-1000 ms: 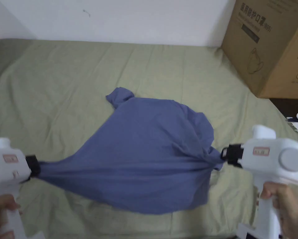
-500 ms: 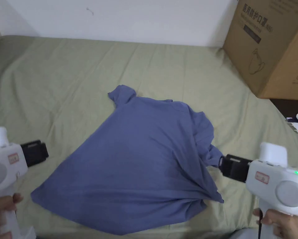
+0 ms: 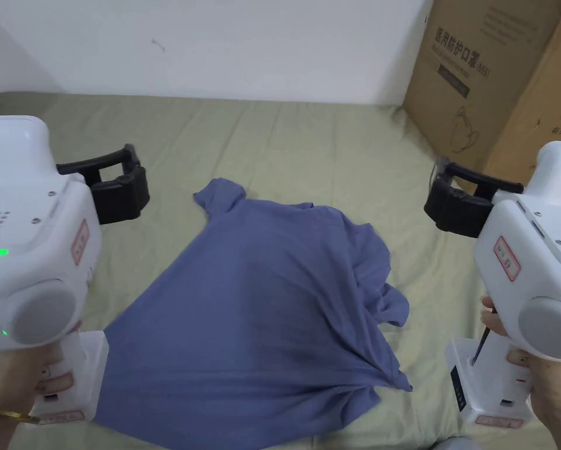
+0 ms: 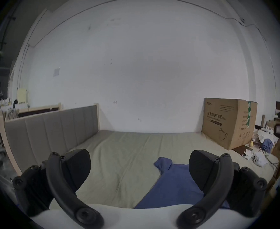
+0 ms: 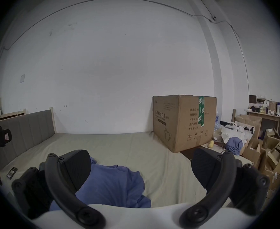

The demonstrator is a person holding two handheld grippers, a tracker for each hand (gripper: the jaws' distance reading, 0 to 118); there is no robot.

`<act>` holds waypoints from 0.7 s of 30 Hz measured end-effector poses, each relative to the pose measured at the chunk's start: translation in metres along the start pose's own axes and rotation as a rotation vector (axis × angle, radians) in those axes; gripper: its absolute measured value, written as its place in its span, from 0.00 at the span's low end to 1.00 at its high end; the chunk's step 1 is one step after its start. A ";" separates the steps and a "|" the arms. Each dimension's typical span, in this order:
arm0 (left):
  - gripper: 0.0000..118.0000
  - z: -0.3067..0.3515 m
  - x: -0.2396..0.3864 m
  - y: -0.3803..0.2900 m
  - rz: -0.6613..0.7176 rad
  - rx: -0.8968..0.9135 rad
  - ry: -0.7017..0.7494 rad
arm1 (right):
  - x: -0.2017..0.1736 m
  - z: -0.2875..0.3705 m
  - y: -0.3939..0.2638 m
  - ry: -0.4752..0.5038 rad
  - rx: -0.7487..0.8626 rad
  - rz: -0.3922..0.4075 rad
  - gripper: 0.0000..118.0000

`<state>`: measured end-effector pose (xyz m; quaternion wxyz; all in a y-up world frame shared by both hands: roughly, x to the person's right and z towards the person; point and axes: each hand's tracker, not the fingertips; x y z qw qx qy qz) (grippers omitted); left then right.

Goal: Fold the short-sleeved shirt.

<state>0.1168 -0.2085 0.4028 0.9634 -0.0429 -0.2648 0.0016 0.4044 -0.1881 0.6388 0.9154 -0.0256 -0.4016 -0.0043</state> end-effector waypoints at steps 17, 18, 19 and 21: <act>0.00 -0.009 0.004 -0.032 0.004 -0.140 -0.086 | -0.013 -0.005 -0.015 0.154 -0.095 -0.008 0.00; 0.00 -0.008 0.006 -0.031 0.013 -0.156 -0.090 | -0.013 -0.007 -0.016 0.154 -0.100 -0.011 0.00; 0.00 -0.010 0.004 -0.031 0.020 -0.181 -0.101 | -0.012 -0.008 -0.017 0.161 -0.112 -0.019 0.00; 0.00 -0.015 -0.001 -0.032 0.024 -0.233 -0.087 | -0.011 -0.008 -0.018 0.162 -0.115 -0.029 0.00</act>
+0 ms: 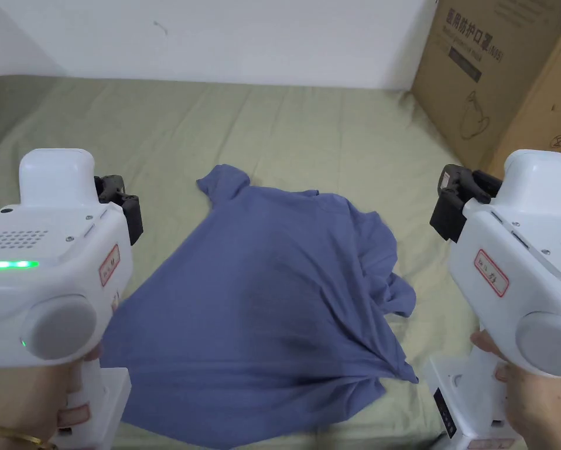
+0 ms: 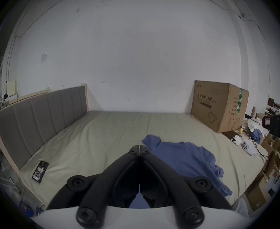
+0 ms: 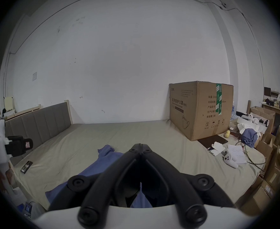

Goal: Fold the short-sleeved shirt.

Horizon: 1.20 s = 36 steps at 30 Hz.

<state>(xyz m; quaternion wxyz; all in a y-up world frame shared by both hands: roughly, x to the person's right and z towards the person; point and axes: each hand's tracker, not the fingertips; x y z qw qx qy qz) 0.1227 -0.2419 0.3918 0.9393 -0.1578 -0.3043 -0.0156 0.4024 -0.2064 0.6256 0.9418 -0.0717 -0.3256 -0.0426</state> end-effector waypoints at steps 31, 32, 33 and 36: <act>0.03 -0.109 -0.091 -0.145 0.240 -0.835 0.176 | -0.016 -0.052 -0.039 0.033 -0.234 0.002 0.00; 0.03 -0.104 -0.091 -0.139 0.270 -0.814 0.169 | -0.016 -0.054 -0.038 0.035 -0.237 0.006 0.00; 0.03 -0.097 -0.093 -0.132 0.277 -0.783 0.168 | -0.017 -0.057 -0.037 0.041 -0.240 0.014 0.00; 0.03 -0.079 -0.085 -0.110 0.266 -0.691 0.144 | -0.023 -0.075 -0.027 0.060 -0.272 0.067 0.00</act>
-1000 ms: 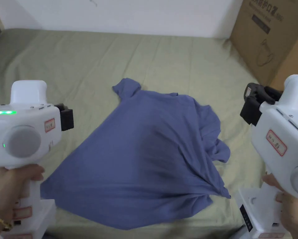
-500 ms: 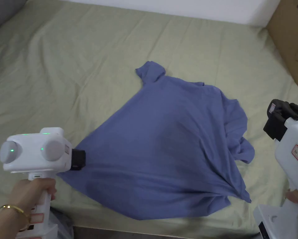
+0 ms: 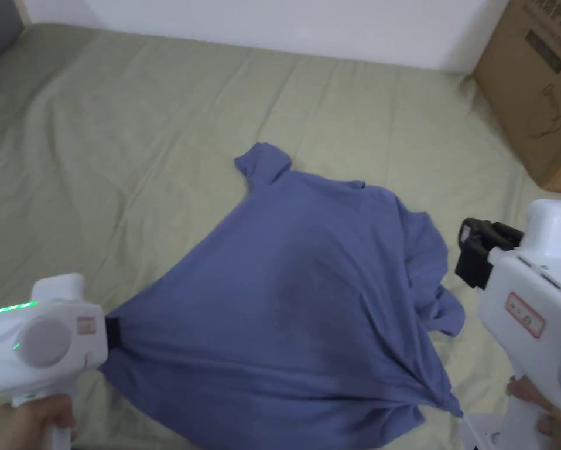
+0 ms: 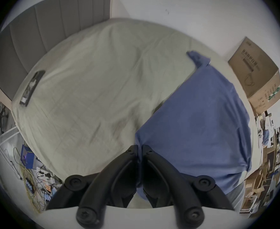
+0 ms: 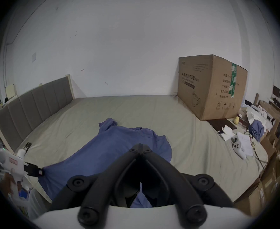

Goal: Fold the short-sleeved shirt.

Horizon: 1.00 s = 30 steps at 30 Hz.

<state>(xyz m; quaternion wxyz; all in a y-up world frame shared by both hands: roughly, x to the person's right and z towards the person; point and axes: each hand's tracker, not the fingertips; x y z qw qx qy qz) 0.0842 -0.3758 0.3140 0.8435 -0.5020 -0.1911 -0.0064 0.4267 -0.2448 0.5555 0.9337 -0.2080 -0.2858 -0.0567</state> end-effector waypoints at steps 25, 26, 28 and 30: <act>0.03 -0.009 0.007 0.012 0.107 -0.036 0.089 | -0.115 -0.462 0.068 0.118 -0.628 0.468 1.00; 0.03 -0.011 0.006 0.013 0.106 -0.035 0.091 | -0.117 -0.474 0.057 0.121 -0.658 0.483 1.00; 0.03 -0.016 0.005 0.014 0.114 -0.047 0.106 | -0.122 -0.491 0.046 0.149 -0.691 0.491 1.00; 0.03 -0.021 0.005 0.014 0.126 -0.054 0.113 | -0.124 -0.500 0.035 0.169 -0.732 0.493 1.00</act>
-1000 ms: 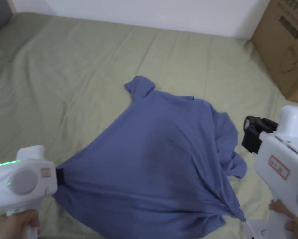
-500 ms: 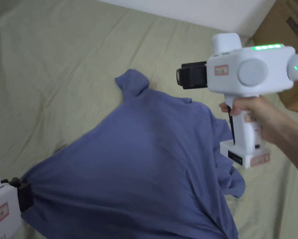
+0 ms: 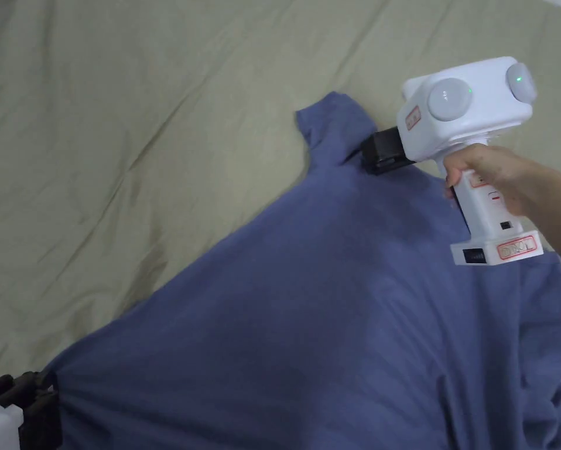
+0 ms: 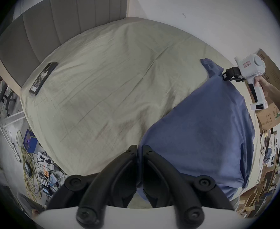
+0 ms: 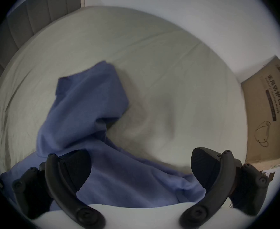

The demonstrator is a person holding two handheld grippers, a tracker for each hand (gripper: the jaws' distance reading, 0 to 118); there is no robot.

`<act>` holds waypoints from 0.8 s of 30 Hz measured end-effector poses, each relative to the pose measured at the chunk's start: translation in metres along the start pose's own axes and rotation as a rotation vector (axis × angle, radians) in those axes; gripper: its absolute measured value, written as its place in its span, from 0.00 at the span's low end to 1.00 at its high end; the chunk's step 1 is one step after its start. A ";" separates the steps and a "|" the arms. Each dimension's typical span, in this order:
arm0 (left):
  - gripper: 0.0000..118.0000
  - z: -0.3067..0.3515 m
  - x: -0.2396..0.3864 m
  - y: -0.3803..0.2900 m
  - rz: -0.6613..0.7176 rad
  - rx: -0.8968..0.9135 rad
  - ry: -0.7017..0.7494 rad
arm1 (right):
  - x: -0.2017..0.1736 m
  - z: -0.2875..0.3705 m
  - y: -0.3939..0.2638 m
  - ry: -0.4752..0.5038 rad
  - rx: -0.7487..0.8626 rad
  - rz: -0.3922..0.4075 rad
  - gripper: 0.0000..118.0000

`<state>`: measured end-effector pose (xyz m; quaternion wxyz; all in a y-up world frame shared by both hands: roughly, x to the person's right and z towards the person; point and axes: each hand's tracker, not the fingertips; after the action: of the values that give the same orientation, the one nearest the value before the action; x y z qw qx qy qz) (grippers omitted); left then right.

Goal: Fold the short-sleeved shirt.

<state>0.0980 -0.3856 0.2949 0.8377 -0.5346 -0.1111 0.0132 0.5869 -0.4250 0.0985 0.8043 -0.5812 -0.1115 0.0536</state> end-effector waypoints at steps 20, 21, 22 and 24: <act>0.03 0.047 -0.022 0.009 0.088 0.109 -0.177 | 0.074 0.253 -0.115 0.278 0.316 -0.339 0.06; 0.03 0.058 -0.023 0.012 0.077 0.131 -0.200 | 0.082 0.278 -0.134 0.301 0.358 -0.371 0.06; 0.03 0.071 -0.023 0.016 0.058 0.162 -0.222 | 0.090 0.306 -0.156 0.325 0.401 -0.404 0.06; 0.03 0.099 -0.022 0.024 0.012 0.232 -0.240 | 0.099 0.354 -0.200 0.321 0.469 -0.450 0.06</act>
<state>0.0591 -0.2900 0.3091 0.8744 -0.4295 -0.2050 0.0948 0.5891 -0.1409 0.4056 0.9147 -0.3428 -0.0937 -0.1923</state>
